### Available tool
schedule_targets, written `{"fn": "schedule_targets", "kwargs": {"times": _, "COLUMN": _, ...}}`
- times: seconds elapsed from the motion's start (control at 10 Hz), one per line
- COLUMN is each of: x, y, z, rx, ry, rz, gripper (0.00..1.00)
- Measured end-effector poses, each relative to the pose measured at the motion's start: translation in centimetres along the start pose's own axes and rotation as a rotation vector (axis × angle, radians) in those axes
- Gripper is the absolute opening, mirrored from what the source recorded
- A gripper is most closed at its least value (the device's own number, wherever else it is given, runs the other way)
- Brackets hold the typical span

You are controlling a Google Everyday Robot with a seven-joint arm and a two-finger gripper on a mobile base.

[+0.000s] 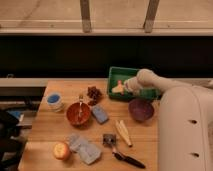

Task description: Place pepper in table surface

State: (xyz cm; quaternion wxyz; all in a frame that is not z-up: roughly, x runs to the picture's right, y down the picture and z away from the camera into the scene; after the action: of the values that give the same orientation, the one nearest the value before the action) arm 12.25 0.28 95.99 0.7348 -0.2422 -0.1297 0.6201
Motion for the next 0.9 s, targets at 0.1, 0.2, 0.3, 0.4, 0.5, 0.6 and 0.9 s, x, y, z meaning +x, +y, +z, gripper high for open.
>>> {"fn": "schedule_targets", "kwargs": {"times": 0.1, "x": 0.0, "y": -0.1, "z": 0.3, "rx": -0.001, "ry": 0.004, "rz": -0.007, "gripper": 0.69}}
{"fn": "schedule_targets", "kwargs": {"times": 0.2, "x": -0.5, "y": -0.2, "z": 0.5, "rx": 0.002, "ry": 0.004, "rz": -0.02, "gripper": 0.69}}
{"fn": "schedule_targets", "kwargs": {"times": 0.3, "x": -1.0, "y": -0.3, "z": 0.8, "rx": 0.008, "ry": 0.004, "rz": -0.035, "gripper": 0.69}}
{"fn": "schedule_targets", "kwargs": {"times": 0.4, "x": -1.9, "y": -0.8, "z": 0.9, "rx": 0.02, "ry": 0.001, "rz": -0.048, "gripper": 0.69}}
{"fn": "schedule_targets", "kwargs": {"times": 0.5, "x": -2.8, "y": -1.6, "z": 0.9, "rx": 0.033, "ry": -0.002, "rz": -0.059, "gripper": 0.69}}
{"fn": "schedule_targets", "kwargs": {"times": 0.6, "x": -3.4, "y": -2.2, "z": 0.8, "rx": 0.046, "ry": -0.002, "rz": -0.07, "gripper": 0.69}}
{"fn": "schedule_targets", "kwargs": {"times": 0.9, "x": -3.3, "y": -3.0, "z": 1.3, "rx": 0.064, "ry": 0.009, "rz": -0.081, "gripper": 0.69}}
